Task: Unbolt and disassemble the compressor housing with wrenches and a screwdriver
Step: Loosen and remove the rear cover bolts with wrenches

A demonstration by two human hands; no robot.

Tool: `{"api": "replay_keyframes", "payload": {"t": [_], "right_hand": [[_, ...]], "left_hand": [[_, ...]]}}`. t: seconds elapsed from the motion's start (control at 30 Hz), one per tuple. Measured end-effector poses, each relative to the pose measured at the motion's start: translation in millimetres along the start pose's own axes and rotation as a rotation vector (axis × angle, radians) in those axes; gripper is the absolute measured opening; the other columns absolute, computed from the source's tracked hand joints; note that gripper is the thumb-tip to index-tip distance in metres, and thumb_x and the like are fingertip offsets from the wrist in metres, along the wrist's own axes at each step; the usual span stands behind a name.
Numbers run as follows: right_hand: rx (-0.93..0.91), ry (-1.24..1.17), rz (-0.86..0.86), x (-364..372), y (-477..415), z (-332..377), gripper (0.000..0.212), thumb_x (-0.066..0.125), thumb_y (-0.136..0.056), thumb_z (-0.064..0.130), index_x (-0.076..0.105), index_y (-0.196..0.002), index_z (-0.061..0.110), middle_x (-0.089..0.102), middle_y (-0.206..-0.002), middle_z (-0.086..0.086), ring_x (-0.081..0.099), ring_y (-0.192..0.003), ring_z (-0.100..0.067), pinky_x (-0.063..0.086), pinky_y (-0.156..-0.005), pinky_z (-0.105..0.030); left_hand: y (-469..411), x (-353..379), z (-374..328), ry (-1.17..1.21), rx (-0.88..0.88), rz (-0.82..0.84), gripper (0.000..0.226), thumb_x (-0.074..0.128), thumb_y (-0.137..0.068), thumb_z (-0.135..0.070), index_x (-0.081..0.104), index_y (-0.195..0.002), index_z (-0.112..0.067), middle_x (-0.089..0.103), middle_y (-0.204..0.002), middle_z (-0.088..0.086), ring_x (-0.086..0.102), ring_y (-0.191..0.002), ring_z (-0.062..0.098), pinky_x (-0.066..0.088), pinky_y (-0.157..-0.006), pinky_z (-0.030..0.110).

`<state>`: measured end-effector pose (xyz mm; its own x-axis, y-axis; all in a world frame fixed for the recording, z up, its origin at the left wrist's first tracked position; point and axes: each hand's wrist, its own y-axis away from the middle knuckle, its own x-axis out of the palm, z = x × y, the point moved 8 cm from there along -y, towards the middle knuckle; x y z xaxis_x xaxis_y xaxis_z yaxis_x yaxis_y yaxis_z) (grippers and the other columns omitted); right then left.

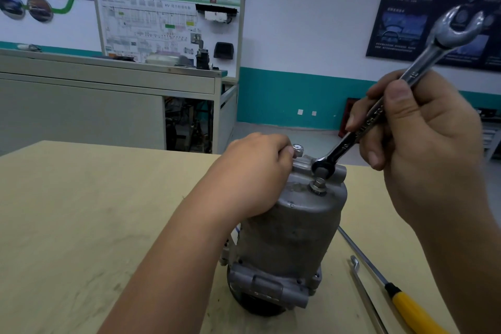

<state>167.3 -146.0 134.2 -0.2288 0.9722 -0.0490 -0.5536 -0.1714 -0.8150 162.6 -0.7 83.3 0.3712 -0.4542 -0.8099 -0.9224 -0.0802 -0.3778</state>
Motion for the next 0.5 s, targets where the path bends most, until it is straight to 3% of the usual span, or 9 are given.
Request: {"api": "replay_keyframes", "payload": {"t": [0.5], "right_hand": [[-0.046,0.006,-0.036,-5.0,5.8,0.1,0.019,0.033,-0.097,0.022,0.049,-0.087,0.021,0.064,-0.067,0.003,0.04,-0.035,-0.007,0.035,-0.038,-0.019]], "left_hand": [[-0.7,0.6,1.5,0.004,0.001,0.0,0.032,0.031,-0.101,-0.034,0.059,-0.113,-0.024,0.058,-0.114,0.001,0.05,-0.107,0.021,0.042,-0.092,0.04]]}}
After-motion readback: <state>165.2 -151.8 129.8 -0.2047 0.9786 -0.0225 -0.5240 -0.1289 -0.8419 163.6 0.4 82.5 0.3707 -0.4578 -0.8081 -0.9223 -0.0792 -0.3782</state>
